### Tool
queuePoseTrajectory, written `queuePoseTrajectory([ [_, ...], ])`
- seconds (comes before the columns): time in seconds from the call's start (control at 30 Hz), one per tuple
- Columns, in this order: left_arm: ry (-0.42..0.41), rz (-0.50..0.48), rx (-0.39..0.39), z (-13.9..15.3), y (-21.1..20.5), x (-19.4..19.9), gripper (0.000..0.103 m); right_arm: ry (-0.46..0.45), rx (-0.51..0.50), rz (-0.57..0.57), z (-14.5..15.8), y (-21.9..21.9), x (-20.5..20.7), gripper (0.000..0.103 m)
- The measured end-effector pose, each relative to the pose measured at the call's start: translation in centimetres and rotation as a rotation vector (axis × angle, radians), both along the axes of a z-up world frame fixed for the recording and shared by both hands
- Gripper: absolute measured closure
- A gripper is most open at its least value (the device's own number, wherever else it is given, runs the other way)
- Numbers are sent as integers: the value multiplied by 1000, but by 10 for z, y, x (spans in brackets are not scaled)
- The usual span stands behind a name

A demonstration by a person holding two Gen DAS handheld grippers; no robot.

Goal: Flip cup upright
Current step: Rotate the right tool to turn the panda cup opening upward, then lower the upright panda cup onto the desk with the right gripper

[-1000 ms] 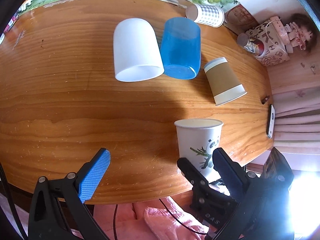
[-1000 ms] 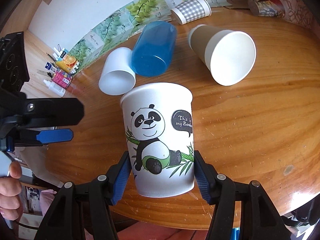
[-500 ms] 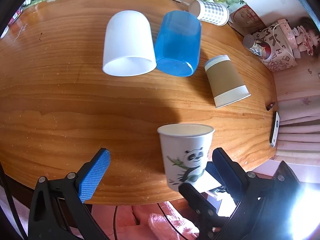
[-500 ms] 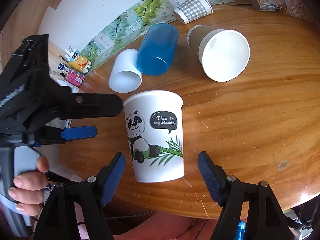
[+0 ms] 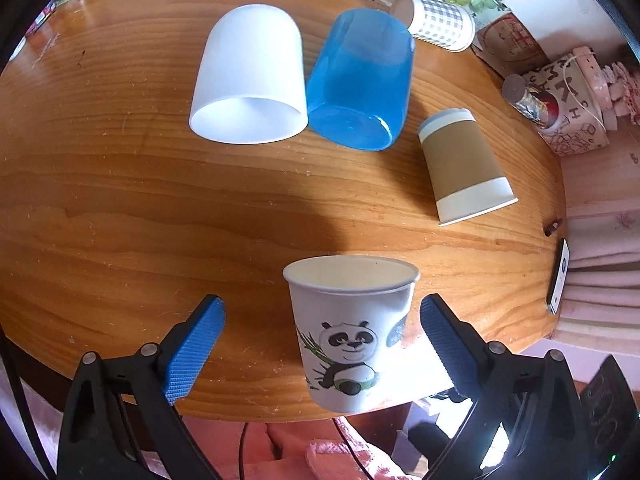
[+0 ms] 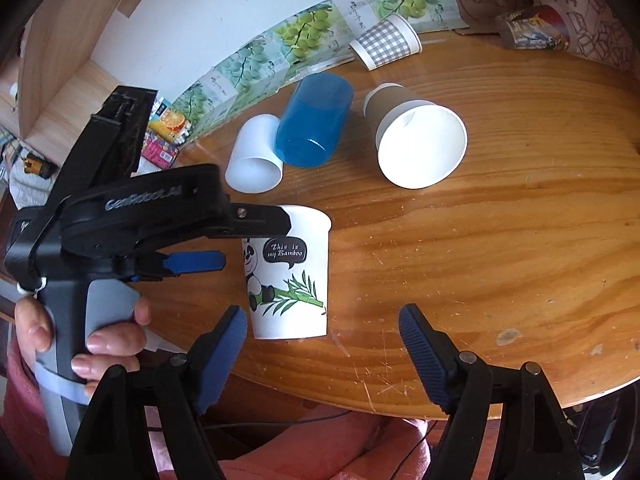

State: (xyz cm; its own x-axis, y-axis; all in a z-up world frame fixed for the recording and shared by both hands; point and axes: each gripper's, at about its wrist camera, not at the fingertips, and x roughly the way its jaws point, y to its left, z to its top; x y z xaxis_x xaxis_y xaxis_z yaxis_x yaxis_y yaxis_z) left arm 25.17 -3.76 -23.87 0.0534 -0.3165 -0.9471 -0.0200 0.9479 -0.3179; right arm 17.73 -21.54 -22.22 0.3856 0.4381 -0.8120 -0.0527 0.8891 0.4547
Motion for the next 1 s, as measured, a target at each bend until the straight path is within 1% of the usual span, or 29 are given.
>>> queuePoseTrajectory([
  [0.27,26,53,-43,-10,2,8,6,15,-17,53,0,-1,-6,24],
  [0.47,45,64,-68,-15,-3,13,11,31,-21,63,-1,-6,-10,24],
  [0.53,40,68,-76,-16,-4,14,14,28,-13,66,-1,-8,-11,24],
  [0.6,39,69,-77,-16,-4,15,15,39,-6,64,-3,-10,-11,24],
  [0.67,30,66,-75,-16,-6,16,16,51,-5,61,-5,-12,-10,24],
  [0.7,25,60,-76,-15,-7,16,18,54,-2,56,-6,-14,-10,24],
  [0.73,23,56,-77,-15,-8,16,24,55,1,50,-7,-14,-10,24],
  [0.77,19,49,-87,-15,-9,17,27,57,2,46,-7,-15,-10,24],
  [0.8,17,43,-102,-15,-9,17,27,57,3,44,-6,-16,-10,24],
  [0.87,11,38,-107,-15,-10,17,28,57,2,44,-6,-16,-9,24],
  [1.0,-44,16,-106,-6,-12,16,28,48,-3,51,-3,-15,-9,24],
])
